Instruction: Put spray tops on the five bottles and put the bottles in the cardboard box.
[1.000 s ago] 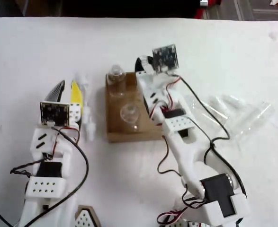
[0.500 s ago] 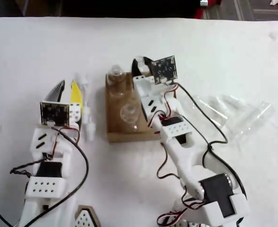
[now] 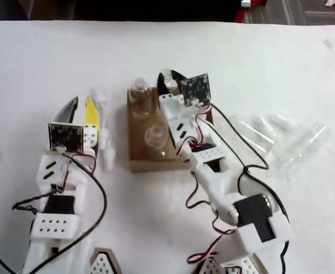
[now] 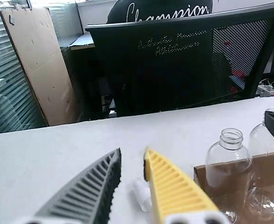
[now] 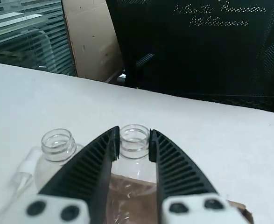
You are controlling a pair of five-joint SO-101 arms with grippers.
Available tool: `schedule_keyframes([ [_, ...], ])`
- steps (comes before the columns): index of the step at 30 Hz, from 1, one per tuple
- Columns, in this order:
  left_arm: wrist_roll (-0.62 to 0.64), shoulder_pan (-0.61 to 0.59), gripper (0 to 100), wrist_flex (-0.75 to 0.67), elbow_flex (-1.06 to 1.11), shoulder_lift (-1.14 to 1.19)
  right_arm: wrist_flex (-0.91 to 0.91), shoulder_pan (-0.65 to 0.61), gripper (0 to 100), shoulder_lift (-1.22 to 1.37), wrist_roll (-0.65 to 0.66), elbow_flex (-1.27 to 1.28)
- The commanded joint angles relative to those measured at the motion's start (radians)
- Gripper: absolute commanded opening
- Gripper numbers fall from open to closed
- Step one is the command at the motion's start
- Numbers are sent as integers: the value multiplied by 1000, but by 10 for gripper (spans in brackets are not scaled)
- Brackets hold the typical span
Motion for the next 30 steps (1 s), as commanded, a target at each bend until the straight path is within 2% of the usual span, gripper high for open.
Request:
schedule_keyframes([
  [1,-11,8,81,-32,-15,2,-45,-1,16,10,18,-17],
  [11,-11,8,81,-32,-15,2,-45,7,36,10,21,-15],
  [18,-11,8,81,-32,-15,2,-45,-7,235,10,26,28],
  [30,-11,10,81,-32,-15,2,-42,-8,195,-70,26,34],
])
